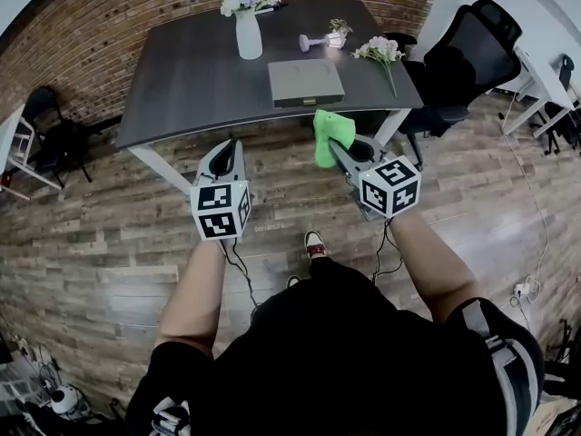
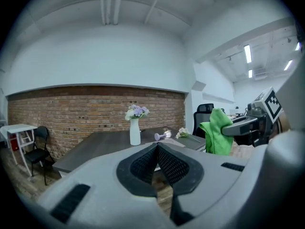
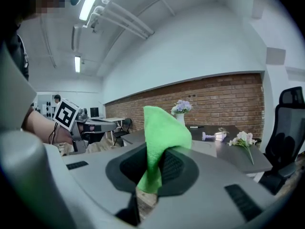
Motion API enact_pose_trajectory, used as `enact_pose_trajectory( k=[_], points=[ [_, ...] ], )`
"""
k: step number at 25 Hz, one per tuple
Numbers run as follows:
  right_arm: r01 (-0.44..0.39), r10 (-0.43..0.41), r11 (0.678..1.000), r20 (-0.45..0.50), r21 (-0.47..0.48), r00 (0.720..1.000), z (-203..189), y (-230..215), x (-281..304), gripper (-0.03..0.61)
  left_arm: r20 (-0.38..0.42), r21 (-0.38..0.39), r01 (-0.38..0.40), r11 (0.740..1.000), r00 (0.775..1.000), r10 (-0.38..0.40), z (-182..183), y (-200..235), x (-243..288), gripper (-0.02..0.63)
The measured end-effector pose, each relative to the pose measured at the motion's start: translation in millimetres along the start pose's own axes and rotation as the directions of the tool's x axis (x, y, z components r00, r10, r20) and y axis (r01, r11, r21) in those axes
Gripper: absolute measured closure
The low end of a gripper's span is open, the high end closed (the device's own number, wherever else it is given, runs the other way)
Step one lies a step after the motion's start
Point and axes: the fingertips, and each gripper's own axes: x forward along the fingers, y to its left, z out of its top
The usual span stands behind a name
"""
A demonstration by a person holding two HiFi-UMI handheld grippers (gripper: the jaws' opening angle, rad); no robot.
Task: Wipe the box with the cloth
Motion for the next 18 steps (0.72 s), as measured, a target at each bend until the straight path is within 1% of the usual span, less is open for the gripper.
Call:
enact_pose_trajectory(
  k=[6,9,14,18],
  points=[
    [-0.031,0.032,0.999,-0.029,0.014,0.999,-5,-21,36,0.535,-0.022,-0.004,-0.007,1.000,1.000,0.007,-5,10,33,0.606],
    [-0.076,0.076,0.997,-0.032,0.018,0.997,-1,-26,58,0.535,-0.031,-0.018,-0.029,0.999,0.999,0.028,-4,19,53,0.606],
    [-0.150,0.150,0.989,-0.041,0.018,0.988,7,-39,92,0.537,-0.067,-0.029,-0.046,0.999,0.997,0.044,-8,24,91,0.606],
    [-0.202,0.202,0.979,-0.071,0.017,0.977,0,-54,114,0.535,-0.092,-0.054,-0.049,0.997,0.995,0.044,-17,24,115,0.606]
  ],
)
